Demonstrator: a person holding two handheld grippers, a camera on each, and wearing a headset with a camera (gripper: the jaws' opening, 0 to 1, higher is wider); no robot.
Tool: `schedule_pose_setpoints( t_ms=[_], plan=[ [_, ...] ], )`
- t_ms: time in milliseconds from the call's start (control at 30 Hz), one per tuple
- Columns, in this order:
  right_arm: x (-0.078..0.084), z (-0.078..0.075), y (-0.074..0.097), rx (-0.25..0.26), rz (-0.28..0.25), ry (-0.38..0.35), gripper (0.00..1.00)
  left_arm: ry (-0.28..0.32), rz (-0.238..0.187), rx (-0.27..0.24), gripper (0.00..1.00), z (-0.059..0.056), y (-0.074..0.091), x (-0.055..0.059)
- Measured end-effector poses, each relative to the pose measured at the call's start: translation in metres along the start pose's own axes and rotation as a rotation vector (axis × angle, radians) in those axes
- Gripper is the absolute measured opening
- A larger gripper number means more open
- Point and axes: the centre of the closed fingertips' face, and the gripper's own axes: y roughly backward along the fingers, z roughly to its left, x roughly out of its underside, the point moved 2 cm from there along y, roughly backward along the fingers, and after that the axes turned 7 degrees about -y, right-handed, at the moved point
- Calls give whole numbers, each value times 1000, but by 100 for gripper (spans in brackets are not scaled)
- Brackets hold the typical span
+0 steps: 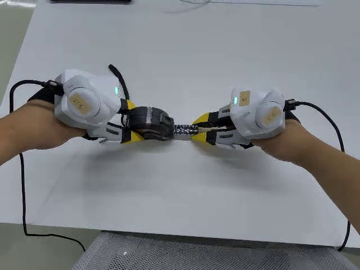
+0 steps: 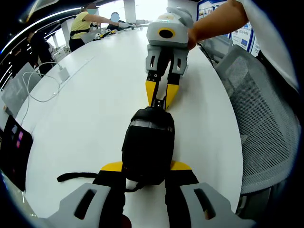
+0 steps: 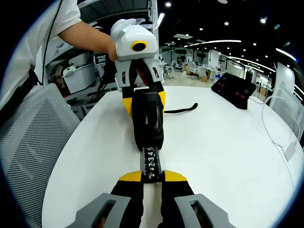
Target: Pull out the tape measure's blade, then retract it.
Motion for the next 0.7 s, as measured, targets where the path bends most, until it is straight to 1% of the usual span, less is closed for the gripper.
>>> schedule_pose_setpoints(
  t_ms=[700],
  plan=[
    [14,-3,19,30,35,-18,9,-6,6,5,27,0,-1,0]
  ],
)
